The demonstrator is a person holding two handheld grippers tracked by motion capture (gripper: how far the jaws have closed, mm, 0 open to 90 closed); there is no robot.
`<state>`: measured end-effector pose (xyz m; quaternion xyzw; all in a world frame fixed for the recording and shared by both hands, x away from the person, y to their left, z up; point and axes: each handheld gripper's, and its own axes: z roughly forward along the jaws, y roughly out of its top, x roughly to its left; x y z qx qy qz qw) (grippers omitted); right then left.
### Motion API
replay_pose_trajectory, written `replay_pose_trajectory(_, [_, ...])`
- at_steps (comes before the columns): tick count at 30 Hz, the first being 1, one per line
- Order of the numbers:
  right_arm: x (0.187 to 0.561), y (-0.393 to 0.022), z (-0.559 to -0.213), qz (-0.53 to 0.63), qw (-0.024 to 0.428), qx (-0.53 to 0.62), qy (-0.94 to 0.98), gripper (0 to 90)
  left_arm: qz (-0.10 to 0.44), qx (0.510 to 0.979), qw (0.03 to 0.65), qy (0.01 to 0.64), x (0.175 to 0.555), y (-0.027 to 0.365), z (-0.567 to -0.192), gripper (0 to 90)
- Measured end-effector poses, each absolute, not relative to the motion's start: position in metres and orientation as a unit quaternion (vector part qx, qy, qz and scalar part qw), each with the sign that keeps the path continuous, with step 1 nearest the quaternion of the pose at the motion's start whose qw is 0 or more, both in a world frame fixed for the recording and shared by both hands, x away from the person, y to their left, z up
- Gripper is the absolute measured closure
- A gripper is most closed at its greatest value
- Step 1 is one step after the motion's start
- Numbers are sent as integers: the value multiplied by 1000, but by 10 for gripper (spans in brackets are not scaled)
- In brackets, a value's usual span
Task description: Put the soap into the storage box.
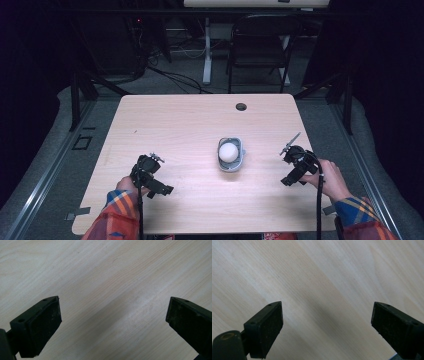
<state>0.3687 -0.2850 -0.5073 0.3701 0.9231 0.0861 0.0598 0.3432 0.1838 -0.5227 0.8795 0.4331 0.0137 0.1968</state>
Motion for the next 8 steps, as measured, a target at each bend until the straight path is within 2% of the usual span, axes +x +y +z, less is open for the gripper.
replay_pose_trajectory(8, [363,-293,-518,59,63,366,927,105,14,880,196,433,344,184,-523,1])
